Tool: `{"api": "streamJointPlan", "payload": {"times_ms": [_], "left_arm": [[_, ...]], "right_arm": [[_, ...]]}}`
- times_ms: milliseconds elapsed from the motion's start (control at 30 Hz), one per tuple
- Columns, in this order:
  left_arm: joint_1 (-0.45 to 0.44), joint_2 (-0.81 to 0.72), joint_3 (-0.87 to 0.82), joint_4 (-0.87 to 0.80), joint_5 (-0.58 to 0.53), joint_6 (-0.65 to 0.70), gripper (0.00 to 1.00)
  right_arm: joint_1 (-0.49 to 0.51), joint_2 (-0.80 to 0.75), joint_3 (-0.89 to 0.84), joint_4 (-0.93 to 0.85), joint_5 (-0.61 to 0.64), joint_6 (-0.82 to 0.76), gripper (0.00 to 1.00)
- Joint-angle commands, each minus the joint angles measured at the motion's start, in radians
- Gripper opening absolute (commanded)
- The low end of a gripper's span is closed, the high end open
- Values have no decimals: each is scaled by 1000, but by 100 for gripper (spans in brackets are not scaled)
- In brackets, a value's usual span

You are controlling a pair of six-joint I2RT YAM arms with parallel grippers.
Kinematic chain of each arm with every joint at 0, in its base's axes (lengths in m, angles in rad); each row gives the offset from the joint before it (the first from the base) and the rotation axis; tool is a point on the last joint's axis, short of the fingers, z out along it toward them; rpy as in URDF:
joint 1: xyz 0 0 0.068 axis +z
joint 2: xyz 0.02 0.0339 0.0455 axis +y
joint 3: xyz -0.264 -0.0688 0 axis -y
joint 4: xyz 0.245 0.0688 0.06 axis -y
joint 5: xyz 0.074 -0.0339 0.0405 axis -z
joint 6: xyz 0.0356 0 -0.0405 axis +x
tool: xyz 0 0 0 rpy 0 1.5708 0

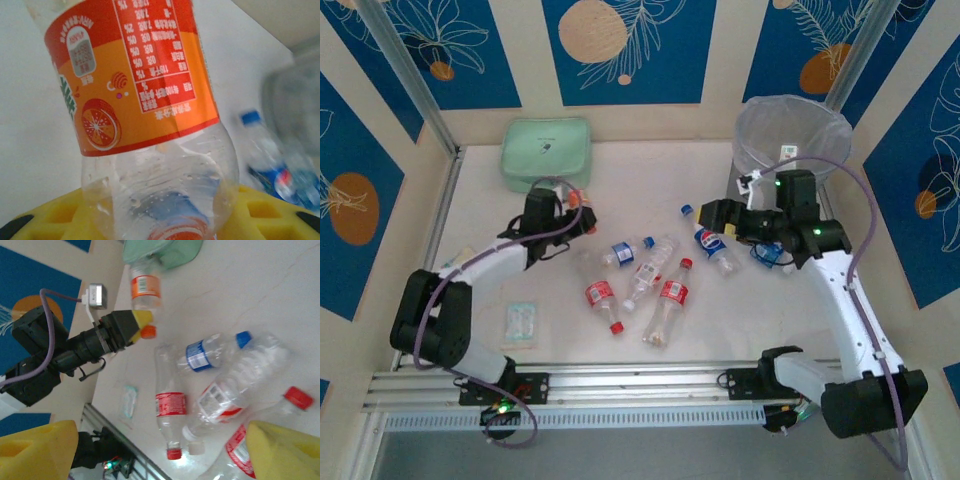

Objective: Put the plastic bottles in the bin

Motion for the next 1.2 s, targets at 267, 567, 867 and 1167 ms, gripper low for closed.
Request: {"api": "streamJointPlan", "payload": {"times_ms": [267,567,867,1167], "left_arm": [[-250,-52,-37,176,200,-3,34],[-326,-8,23,240,278,-1,31],[-384,17,40,251,296,19,28],[-395,66,46,259,292,36,31]], "right_arm": [[138,158,-51,247,-35,95,83],[140,226,-87,328,-58,140,86],[142,273,-128,400,-56,173,77],[151,288,-154,377,-27,156,59]]}}
